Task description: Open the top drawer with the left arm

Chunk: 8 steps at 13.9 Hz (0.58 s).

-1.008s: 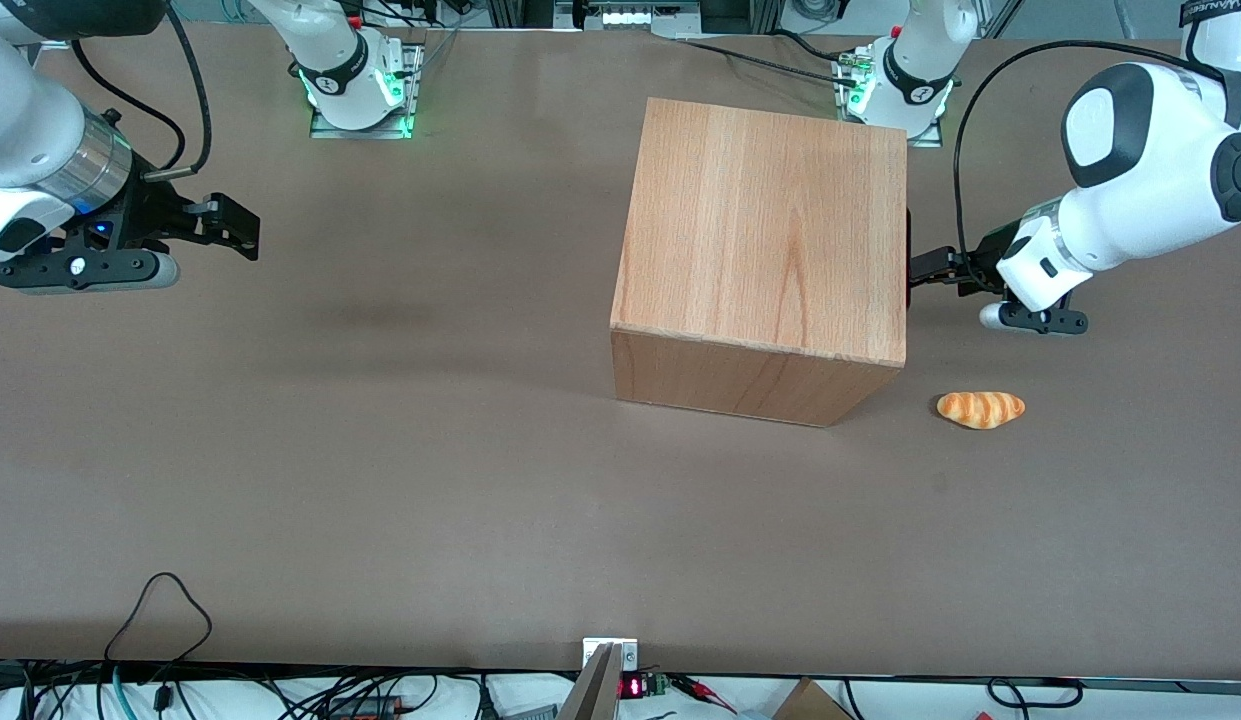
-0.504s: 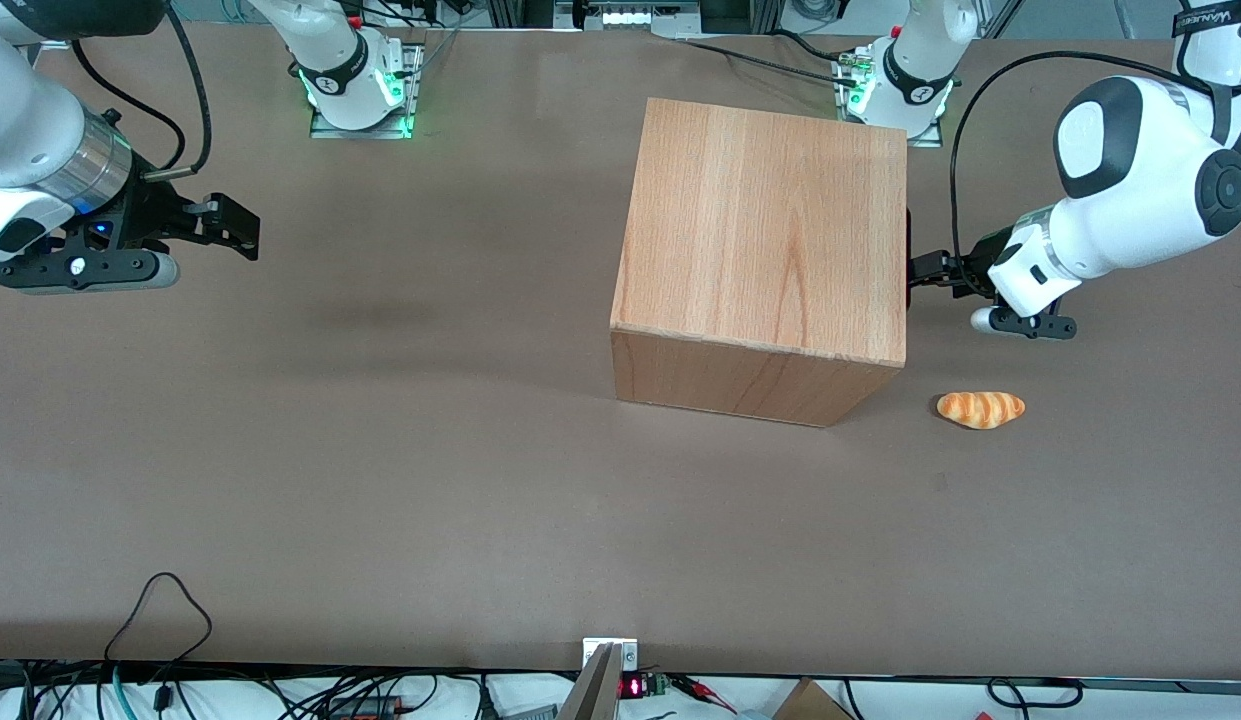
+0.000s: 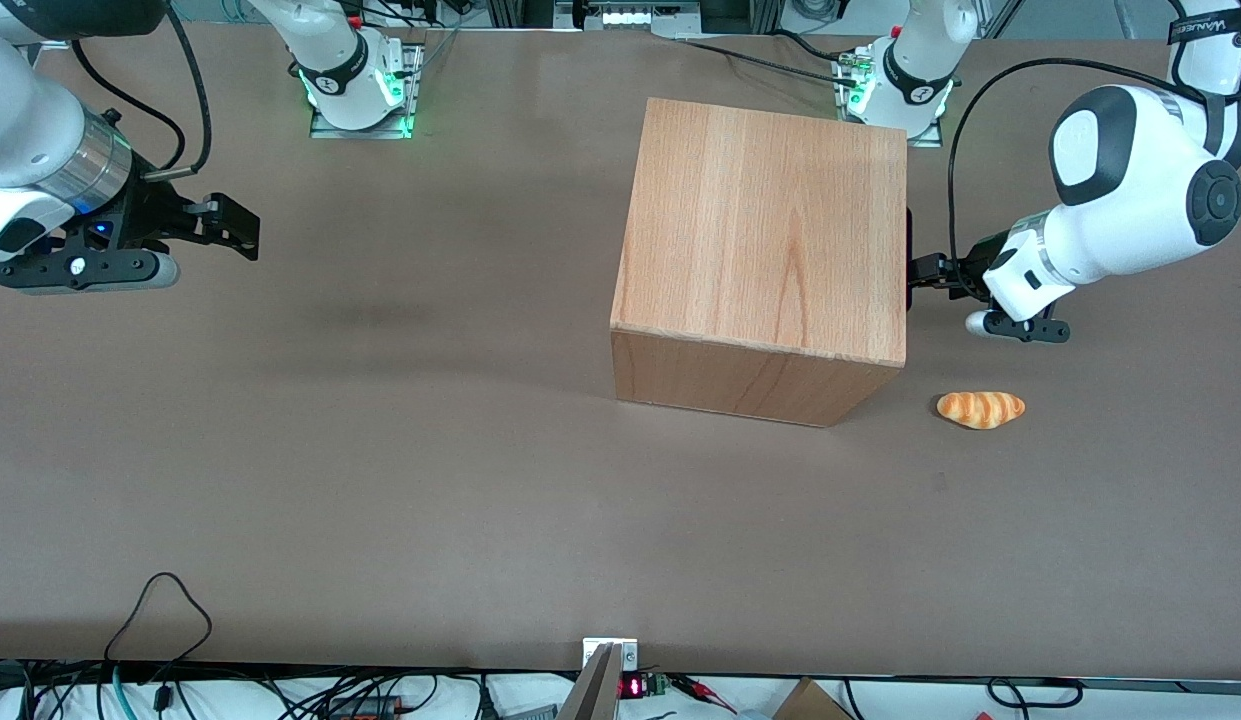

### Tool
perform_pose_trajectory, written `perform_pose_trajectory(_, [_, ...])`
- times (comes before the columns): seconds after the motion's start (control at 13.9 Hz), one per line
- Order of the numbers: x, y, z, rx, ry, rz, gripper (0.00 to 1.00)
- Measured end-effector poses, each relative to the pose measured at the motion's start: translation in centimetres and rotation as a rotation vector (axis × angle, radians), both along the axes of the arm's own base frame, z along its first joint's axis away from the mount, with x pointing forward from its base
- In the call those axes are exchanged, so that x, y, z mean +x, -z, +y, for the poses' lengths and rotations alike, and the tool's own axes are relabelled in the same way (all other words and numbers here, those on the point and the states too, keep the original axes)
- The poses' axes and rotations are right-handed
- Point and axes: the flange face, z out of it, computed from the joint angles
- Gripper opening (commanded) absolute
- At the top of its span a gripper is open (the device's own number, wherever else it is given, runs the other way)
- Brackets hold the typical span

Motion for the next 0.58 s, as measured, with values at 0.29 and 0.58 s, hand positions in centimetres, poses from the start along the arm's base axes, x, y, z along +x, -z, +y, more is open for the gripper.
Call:
perform_pose_trajectory(0.29, [0.0,0.21,0.02,0.001,0.004,0.003,1.0])
perform_pose_trajectory(0.58, [-0.05,0.4,0.11,0.004,0.012,0.004,1.0])
